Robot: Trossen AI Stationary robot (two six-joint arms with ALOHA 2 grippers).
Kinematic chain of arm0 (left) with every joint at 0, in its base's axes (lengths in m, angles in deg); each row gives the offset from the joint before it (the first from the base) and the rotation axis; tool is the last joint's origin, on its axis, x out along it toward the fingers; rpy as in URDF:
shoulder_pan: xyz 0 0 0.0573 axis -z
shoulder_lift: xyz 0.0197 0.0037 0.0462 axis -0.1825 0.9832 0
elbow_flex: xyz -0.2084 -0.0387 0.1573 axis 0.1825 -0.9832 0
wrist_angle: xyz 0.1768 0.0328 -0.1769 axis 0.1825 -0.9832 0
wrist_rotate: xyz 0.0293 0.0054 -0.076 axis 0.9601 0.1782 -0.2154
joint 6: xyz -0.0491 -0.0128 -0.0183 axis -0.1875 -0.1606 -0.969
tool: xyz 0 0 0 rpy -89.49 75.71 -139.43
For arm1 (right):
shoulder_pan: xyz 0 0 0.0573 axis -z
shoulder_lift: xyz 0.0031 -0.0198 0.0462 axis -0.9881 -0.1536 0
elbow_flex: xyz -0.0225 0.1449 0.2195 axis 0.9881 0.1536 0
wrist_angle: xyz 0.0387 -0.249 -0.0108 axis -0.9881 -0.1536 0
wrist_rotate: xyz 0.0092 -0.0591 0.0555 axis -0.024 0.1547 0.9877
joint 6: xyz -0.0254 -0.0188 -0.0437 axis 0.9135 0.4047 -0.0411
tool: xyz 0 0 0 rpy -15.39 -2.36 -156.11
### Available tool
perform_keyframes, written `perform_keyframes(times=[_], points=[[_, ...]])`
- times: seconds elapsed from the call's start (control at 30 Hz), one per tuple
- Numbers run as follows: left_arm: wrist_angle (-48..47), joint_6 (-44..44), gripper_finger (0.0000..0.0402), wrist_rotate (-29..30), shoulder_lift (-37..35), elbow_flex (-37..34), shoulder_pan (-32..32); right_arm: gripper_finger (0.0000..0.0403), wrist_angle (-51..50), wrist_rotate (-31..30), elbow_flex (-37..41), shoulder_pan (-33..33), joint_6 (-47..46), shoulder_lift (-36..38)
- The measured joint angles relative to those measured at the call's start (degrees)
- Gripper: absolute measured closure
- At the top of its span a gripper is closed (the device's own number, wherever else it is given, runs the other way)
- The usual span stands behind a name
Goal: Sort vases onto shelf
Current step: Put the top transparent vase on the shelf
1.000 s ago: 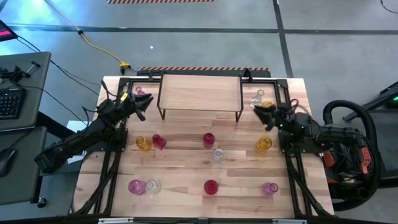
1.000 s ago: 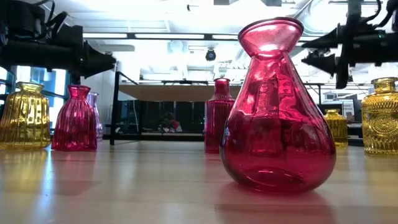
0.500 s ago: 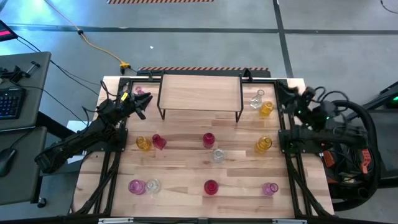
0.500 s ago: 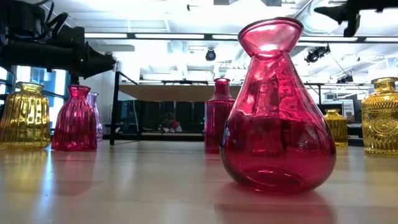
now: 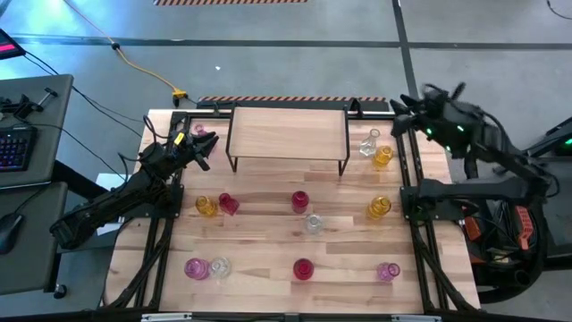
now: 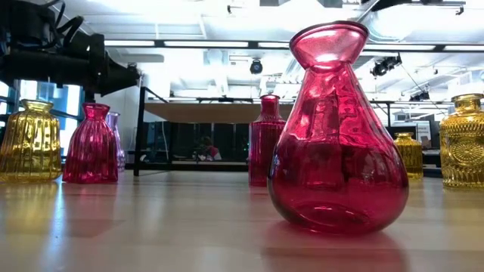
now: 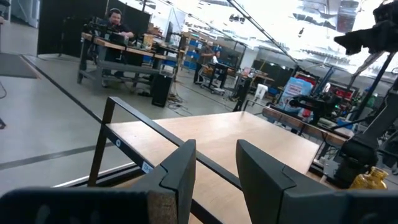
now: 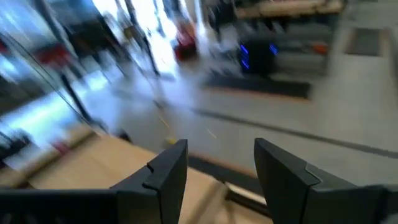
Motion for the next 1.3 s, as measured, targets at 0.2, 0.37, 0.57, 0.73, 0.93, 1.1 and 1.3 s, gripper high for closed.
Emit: perform_keyframes(times=[0.2,0.37,0.57,0.73,0.93,1.1,1.3], points=[[-0.5,0.0,0.0294,0.0,0.0,0.0,0.0,0.0233,-20.5,5.1,-13.0,9.3,0.0,-13.7],[-1.8,0.0,0.0294,0.0,0.0,0.0,0.0,0.0233,-31.5,14.7,-16.3,19.0,3.1,-22.4],[-2.8,0.0,0.0294,-0.1,0.0,0.0,0.0,0.0233,-34.4,25.3,-16.3,28.0,7.6,-30.8],[-2.8,0.0,0.0294,-0.2,0.0,0.0,0.0,0.0233,-37.2,26.3,-16.3,31.5,10.8,-35.5],[-2.8,0.0,0.0294,-0.2,0.0,0.0,0.0,0.0233,-37.1,30.2,-16.3,34.2,13.5,-38.4],[-2.8,0.0,0.0294,-0.2,0.0,0.0,0.0,0.0233,-34.1,31.7,-15.3,35.6,14.6,-39.3],[-2.8,-0.1,0.0294,-0.2,0.0,0.0,0.0,0.0233,-30.4,33.5,-8.2,37.1,15.2,-38.0]])
